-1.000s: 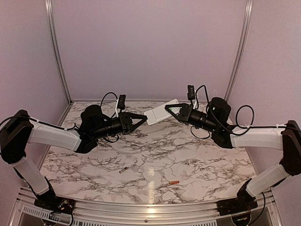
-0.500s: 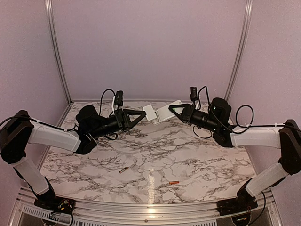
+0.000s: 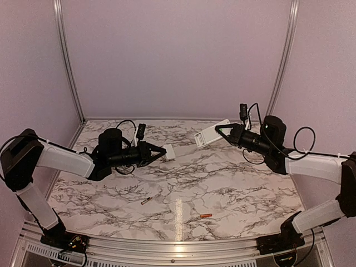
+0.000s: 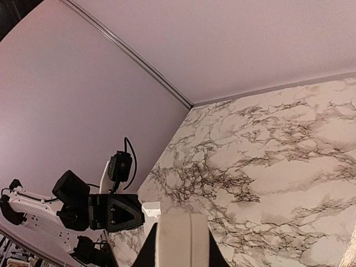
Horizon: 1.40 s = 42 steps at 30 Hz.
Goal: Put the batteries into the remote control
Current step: Place the battery cover at the center of the board.
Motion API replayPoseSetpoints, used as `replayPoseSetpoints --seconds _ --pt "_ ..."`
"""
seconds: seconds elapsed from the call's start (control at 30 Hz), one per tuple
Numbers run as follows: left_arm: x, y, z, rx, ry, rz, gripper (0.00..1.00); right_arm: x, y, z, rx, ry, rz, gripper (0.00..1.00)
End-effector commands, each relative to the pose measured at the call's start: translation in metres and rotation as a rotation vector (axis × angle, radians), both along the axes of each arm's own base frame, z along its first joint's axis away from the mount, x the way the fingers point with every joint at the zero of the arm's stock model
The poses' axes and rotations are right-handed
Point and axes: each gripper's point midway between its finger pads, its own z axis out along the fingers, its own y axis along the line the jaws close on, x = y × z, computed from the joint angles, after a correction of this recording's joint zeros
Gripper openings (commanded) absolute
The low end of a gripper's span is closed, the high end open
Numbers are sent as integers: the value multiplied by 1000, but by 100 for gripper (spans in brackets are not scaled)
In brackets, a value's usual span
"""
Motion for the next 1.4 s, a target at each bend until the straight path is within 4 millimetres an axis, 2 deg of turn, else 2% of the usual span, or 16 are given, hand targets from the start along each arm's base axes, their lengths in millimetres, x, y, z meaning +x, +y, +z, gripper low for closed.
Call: replayPoseSetpoints --seconds 0.0,0.17,0.67,0.77,0.9,1.1,1.23,1.3,1.37 --pt "-11 7 -70 162 138 -29 0 -10 1 -3 -50 -23 51 0" --pt "-14 9 -99 202 211 -41 0 -14 3 -12 -55 -5 77 0" --pt "-5 20 -157 228 351 -21 0 -21 11 -22 -32 29 150 0" --pt "-4 27 -164 260 365 3 7 -23 14 -23 -25 32 168 0" --pt "-4 38 -168 316 370 38 25 -24 15 -24 -27 30 182 0" --pt "-2 56 -167 420 346 97 45 -29 18 -26 -26 35 220 0" --pt "2 70 -152 462 280 149 54 -34 22 -31 -35 50 266 0" --pt "6 72 -124 447 185 158 58 -37 24 -35 -44 64 293 0" --pt "3 65 -92 403 72 122 62 -42 27 -38 -43 76 333 0"
